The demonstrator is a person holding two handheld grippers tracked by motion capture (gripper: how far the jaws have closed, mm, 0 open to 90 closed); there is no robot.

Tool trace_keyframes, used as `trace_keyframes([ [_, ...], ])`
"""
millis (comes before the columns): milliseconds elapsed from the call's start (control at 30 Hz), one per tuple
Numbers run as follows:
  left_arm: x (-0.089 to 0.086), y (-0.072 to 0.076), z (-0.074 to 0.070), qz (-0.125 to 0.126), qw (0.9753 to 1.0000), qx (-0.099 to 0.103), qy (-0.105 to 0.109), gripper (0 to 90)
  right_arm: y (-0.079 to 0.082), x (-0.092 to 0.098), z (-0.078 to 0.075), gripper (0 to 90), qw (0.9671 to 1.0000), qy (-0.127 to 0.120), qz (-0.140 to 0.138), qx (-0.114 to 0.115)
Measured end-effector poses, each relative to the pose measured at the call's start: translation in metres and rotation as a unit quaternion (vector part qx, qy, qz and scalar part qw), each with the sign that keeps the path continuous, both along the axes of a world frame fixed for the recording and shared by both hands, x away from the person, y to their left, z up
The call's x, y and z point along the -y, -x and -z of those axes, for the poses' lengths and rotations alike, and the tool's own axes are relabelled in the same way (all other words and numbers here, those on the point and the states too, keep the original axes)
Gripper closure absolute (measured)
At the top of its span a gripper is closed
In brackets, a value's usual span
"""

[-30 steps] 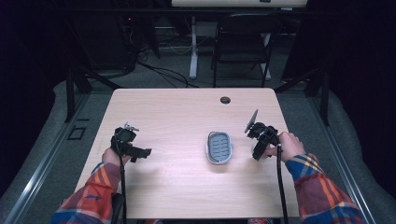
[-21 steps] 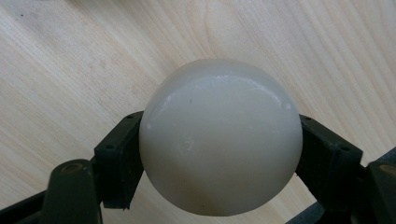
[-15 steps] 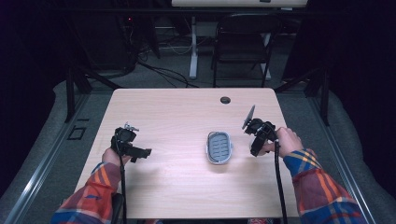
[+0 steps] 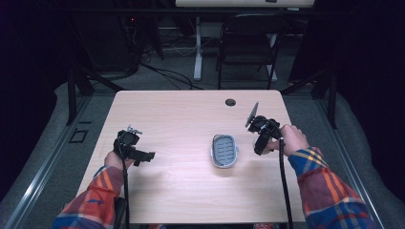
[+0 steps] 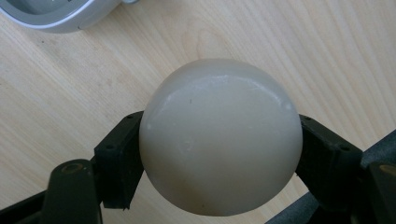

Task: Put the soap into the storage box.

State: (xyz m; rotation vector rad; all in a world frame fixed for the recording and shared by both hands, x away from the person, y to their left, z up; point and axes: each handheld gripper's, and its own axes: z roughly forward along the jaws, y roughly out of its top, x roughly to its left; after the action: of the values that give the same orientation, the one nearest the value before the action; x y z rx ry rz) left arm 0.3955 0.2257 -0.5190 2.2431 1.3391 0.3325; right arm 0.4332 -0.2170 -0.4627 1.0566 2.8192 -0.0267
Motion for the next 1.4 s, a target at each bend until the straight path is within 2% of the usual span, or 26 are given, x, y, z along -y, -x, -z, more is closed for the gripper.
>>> trace_keyframes([
  [333,0.000,0.000,0.000,0.001,1.0000,0.000,0.000,0.1,-0.007,-0.017,-0.010,24.4,0.9998,0.009,-0.016,0.002],
  [1400,0.000,0.000,0.001,0.001,1.0000,0.001,0.000,0.1,-0.016,-0.069,-0.014,24.4,0.9980,0.003,-0.063,0.005],
])
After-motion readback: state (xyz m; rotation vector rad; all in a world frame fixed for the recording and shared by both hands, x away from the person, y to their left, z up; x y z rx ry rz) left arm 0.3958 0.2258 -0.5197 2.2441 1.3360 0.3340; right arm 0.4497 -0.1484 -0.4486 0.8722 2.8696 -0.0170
